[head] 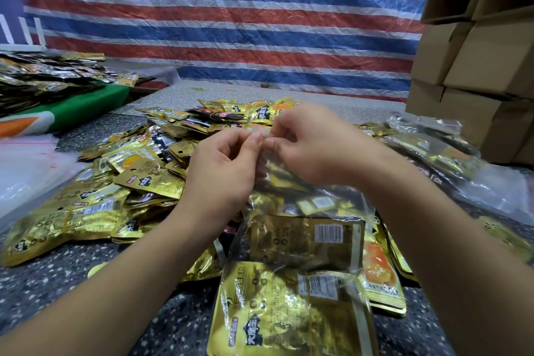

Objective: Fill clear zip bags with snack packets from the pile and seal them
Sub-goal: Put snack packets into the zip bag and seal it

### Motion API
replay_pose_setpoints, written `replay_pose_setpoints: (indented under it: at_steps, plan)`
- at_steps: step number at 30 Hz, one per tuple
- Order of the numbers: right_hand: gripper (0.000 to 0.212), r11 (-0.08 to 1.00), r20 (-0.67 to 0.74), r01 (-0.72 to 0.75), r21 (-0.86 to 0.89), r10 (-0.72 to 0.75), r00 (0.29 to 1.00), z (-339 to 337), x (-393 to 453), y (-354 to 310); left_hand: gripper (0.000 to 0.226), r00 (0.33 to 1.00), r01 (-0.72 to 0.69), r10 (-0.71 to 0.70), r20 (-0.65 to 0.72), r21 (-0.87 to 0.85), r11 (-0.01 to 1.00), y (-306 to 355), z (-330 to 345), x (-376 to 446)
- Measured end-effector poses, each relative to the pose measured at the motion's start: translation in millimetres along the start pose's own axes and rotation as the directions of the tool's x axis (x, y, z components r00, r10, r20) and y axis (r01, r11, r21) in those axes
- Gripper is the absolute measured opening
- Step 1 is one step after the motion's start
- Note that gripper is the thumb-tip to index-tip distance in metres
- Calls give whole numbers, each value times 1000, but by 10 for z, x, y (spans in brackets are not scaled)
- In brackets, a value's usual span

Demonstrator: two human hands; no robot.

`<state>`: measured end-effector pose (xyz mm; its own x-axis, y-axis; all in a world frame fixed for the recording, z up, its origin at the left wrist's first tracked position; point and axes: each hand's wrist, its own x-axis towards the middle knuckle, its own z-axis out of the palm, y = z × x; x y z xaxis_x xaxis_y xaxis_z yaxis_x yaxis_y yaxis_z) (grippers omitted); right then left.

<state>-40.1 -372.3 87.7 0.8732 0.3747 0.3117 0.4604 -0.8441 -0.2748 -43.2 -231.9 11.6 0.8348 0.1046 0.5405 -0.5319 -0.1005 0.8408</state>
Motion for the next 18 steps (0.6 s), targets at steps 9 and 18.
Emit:
replay_pose_setpoints:
  at_steps: [9,18]
  plan:
    - [21,999,16,-43,-27,43,999,-34,-153,129,28,1000,-14,14,-19,30,999,19,-15,-8]
    - [20,995,-2,-85,-59,85,996,-109,-374,388,25,1000,-10,10,-24,36,999,51,-39,-24]
